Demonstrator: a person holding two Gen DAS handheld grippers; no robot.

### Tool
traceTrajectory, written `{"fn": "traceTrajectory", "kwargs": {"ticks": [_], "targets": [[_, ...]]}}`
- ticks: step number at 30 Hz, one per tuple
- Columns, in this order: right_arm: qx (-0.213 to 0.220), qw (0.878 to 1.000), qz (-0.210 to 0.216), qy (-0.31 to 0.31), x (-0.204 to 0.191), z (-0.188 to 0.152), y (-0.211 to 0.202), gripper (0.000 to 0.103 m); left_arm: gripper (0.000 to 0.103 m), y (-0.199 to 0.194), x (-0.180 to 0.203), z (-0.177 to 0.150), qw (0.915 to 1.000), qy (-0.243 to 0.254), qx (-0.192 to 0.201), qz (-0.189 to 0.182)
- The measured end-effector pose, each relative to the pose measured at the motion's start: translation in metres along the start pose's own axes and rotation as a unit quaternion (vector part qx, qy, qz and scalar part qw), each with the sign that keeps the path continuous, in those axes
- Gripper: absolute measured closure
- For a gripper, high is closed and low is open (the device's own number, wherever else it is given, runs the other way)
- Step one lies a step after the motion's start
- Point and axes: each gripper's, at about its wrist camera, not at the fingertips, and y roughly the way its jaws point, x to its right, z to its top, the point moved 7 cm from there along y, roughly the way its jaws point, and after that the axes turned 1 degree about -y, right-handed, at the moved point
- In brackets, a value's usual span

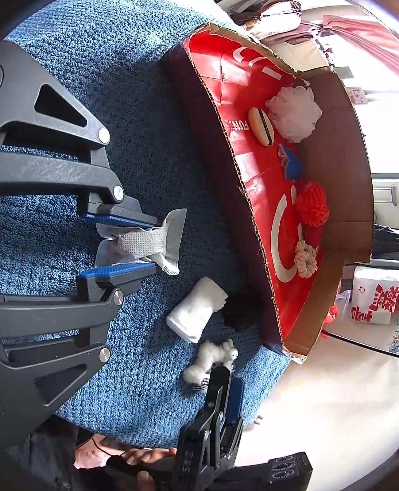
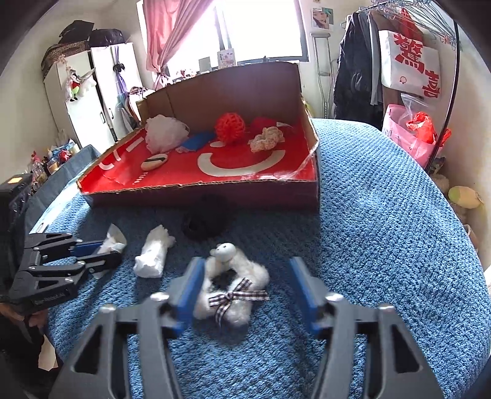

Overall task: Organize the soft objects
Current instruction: 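Carry the tissue sachet and fluffy bow scrunchie with both tools into the box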

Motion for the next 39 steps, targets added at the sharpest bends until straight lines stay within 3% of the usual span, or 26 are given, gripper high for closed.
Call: {"fn": "traceTrajectory", "kwargs": {"ticks": [6, 21, 24, 27, 39], "targets": [[-0.011, 0.999, -0.014, -0.032, -0.011, -0.005, 0.007, 0.028, 0.078, 0.003, 0.000, -0.001, 1.0000, -0.002, -0.004, 0.000], [-0.013, 0.998, -0.043, -0.047, -0.016, -0.010, 0.018, 0.027, 0.072, 0.004, 0.000, -0.003, 1.0000, -0.002, -0.005, 0.000], [-0.009, 0.998, -0.043, -0.051, -0.017, -0.011, 0.018, 0.045, 0.072, 0.004, 0.000, -0.004, 1.0000, -0.007, -0.002, -0.003], [-0.004, 0.998, -0.040, -0.057, -0.019, -0.011, 0.016, 0.047, 0.079, 0.003, -0.001, -0.004, 0.9999, -0.012, 0.000, -0.006], [0.040, 0.998, 0.000, -0.051, -0.030, 0.028, -0.008, 0.047, 0.079, -0.026, 0.002, 0.021, 0.9991, -0.005, 0.040, -0.016]]}}
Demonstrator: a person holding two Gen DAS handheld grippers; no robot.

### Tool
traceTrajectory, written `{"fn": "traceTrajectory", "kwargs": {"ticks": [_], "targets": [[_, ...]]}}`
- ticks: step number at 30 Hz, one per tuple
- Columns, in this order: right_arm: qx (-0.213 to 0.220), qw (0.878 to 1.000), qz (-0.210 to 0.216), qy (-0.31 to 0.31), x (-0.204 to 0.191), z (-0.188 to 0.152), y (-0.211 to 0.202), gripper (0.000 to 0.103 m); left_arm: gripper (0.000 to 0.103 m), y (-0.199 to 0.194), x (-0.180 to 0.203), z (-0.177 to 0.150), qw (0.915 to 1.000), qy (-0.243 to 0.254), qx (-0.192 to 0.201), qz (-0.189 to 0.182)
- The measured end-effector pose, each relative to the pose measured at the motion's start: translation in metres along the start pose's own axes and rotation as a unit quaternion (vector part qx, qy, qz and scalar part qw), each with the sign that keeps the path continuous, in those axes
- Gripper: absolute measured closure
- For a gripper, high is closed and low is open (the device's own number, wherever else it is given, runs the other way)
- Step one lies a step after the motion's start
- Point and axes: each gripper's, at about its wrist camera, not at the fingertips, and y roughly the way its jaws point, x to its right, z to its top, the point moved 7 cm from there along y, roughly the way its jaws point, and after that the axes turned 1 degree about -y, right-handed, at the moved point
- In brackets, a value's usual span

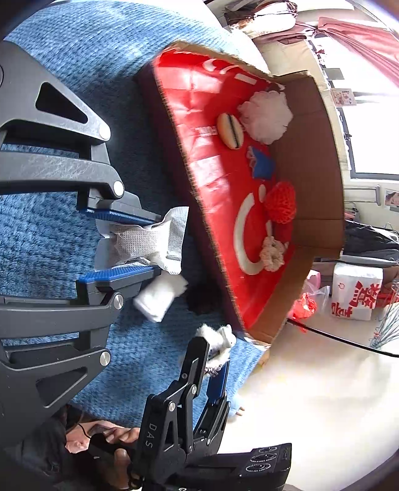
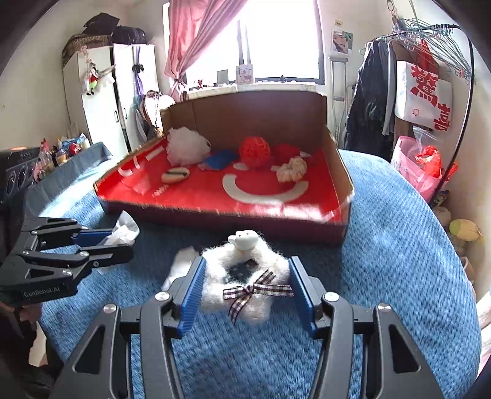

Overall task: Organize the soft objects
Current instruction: 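Carry the tissue sachet and fluffy bow scrunchie with both tools into the box, then open the left tool releasing the sachet while the right tool releases the scrunchie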

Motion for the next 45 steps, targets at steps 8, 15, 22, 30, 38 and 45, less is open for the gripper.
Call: {"fn": "traceTrajectory", "kwargs": {"ticks": [8, 15, 22, 30, 38, 45], "targets": [[-0.008, 0.998, 0.036, -0.058, -0.011, 0.081, 0.041, 0.047, 0.079, 0.012, -0.030, 0.068, 0.9998, 0.015, 0.004, -0.015], [-0.085, 0.990, 0.056, -0.096, -0.013, 0.116, 0.113, 0.047, 0.079, 0.062, -0.060, 0.109, 0.9982, 0.029, -0.051, -0.016], [-0.152, 0.981, 0.058, -0.102, -0.007, 0.119, 0.164, 0.047, 0.079, 0.107, -0.080, 0.117, 0.9937, 0.039, -0.105, -0.007], [-0.188, 0.976, 0.059, -0.094, 0.002, 0.113, 0.188, 0.047, 0.079, 0.133, -0.085, 0.119, 0.9904, 0.041, -0.132, -0.001], [-0.203, 0.974, 0.055, -0.084, 0.001, 0.111, 0.196, 0.046, 0.079, 0.150, -0.089, 0.119, 0.9885, 0.038, -0.146, 0.006], [-0.209, 0.974, 0.046, -0.081, 0.001, 0.113, 0.203, 0.046, 0.079, 0.159, -0.090, 0.124, 0.9887, 0.037, -0.145, 0.009]]}}
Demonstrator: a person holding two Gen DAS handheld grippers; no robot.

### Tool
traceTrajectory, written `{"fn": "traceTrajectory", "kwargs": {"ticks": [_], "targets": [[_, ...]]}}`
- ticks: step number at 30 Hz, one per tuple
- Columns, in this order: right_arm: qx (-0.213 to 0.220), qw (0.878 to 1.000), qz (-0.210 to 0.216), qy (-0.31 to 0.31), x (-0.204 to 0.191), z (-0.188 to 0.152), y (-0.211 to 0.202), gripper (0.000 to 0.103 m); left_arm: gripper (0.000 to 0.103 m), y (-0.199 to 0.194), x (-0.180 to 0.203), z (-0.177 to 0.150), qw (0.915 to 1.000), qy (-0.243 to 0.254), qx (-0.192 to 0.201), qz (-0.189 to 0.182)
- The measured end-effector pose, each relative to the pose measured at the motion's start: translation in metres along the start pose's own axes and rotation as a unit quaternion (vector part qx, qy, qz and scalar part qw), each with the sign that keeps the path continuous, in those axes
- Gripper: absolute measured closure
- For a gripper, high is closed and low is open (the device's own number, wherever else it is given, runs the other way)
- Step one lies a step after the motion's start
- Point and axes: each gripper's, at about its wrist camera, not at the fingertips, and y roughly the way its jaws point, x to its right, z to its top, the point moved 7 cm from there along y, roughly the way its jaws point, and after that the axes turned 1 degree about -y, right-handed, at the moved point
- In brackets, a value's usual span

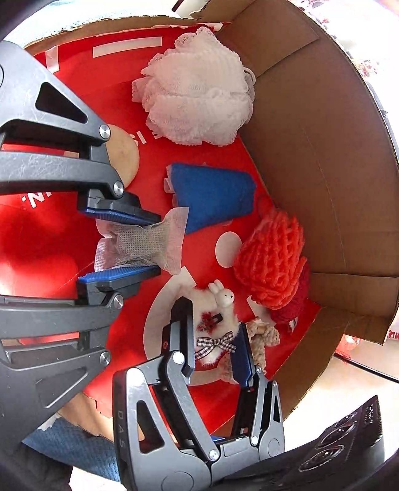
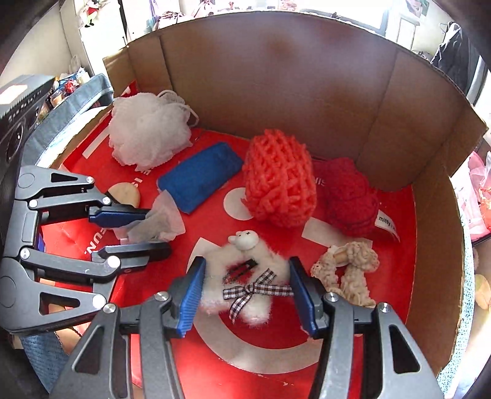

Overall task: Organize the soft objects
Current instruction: 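Open the left tool releasing the sachet while the right tool releases the scrunchie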

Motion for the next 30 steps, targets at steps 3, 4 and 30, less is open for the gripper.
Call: {"fn": "traceTrajectory", "kwargs": {"ticks": [3, 4, 30], "targets": [[-0.005, 1.000, 0.000, 0.001, 0.000, 0.000, 0.004, 0.046, 0.079, 0.000, 0.000, 0.000, 1.0000, 0.000, 0.002, -0.001], [-0.008, 1.000, 0.002, 0.000, 0.002, 0.000, 0.005, 0.046, 0.078, -0.001, 0.001, -0.001, 1.0000, 0.000, 0.003, -0.001], [-0.010, 1.000, 0.004, 0.002, 0.003, -0.001, 0.005, 0.045, 0.042, -0.025, 0.011, -0.009, 0.9995, 0.005, 0.031, 0.004]]}}
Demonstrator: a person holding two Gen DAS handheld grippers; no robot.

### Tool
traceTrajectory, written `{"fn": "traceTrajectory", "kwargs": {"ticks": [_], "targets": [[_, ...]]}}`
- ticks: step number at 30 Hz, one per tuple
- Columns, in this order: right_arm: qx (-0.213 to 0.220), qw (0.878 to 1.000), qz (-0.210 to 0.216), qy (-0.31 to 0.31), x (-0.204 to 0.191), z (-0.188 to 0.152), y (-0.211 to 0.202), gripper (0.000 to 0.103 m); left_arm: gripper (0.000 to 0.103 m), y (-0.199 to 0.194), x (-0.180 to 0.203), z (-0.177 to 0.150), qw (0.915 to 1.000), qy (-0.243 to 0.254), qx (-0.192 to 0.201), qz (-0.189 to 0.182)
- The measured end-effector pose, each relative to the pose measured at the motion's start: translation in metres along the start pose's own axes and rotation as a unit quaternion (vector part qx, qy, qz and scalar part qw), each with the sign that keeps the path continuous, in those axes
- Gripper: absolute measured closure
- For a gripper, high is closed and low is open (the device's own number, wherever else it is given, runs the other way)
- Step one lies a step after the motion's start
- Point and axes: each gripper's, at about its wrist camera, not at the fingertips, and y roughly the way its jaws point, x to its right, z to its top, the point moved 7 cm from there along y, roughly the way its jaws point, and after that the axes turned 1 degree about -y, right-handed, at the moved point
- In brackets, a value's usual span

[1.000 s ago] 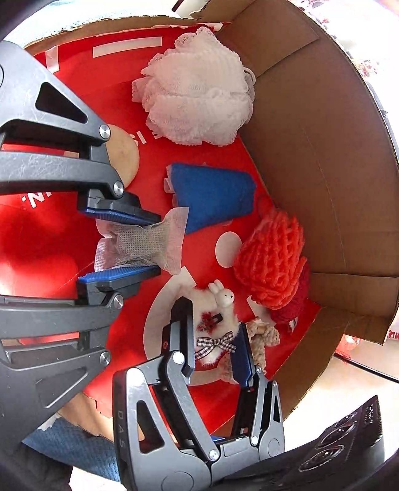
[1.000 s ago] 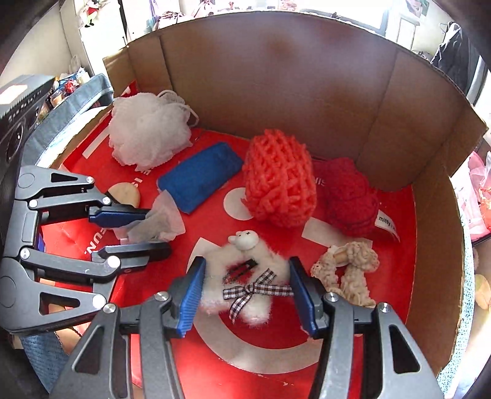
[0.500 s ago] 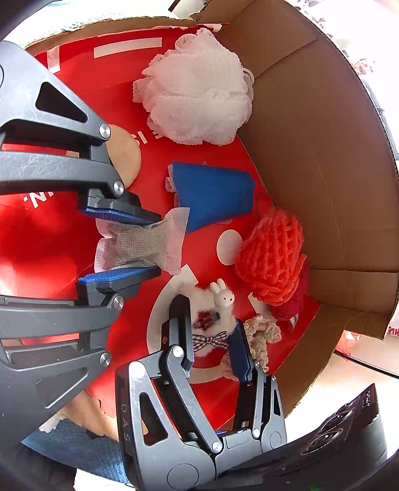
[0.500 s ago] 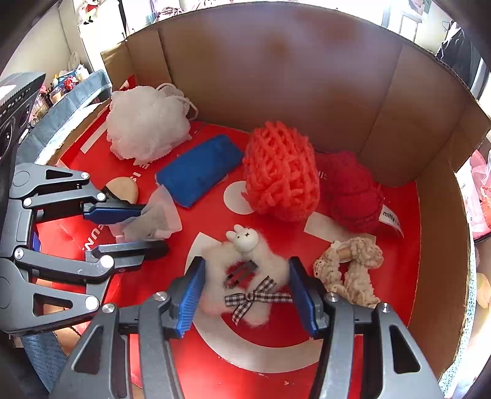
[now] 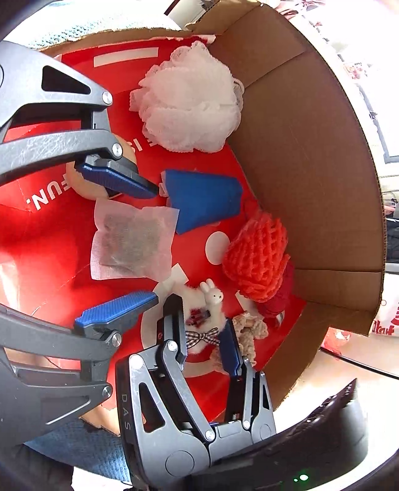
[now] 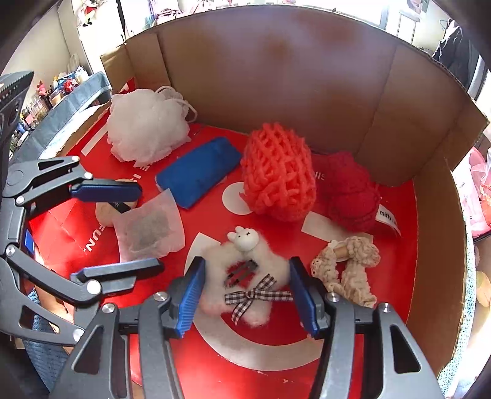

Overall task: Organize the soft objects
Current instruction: 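Open the left tool releasing the sachet while the right tool releases the scrunchie, then withdraw both open tools from the box back over the blanket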

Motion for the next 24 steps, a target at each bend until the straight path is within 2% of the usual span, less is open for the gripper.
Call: {"fn": "traceTrajectory", "kwargs": {"ticks": [3, 5, 12, 15, 18, 20, 24], "targets": [[0.002, 1.000, -0.003, -0.001, -0.001, -0.001, -0.003, 0.042, 0.042, -0.008, 0.001, 0.001, 1.0000, -0.003, 0.005, 0.000], [0.005, 1.000, -0.005, -0.002, -0.001, -0.001, -0.005, 0.037, 0.042, -0.014, 0.002, 0.000, 0.9999, -0.005, 0.010, -0.001], [0.028, 1.000, -0.009, 0.009, -0.004, -0.007, -0.030, 0.037, 0.040, -0.042, -0.001, -0.005, 0.9993, -0.016, 0.034, -0.002], [0.051, 0.999, -0.006, 0.015, -0.005, -0.012, -0.055, 0.032, 0.033, -0.063, -0.001, -0.008, 0.9978, -0.028, 0.060, -0.004], [0.080, 0.997, -0.013, 0.017, -0.008, -0.018, -0.085, 0.028, 0.030, -0.087, 0.004, -0.013, 0.9952, -0.038, 0.090, -0.005], [0.101, 0.994, -0.021, 0.019, -0.010, -0.022, -0.106, 0.022, 0.027, -0.104, 0.009, -0.017, 0.9927, -0.047, 0.111, -0.008], [0.141, 0.989, -0.022, 0.028, -0.018, -0.035, -0.145, 0.017, 0.019, -0.134, 0.018, -0.026, 0.9870, -0.057, 0.150, -0.001]]}}
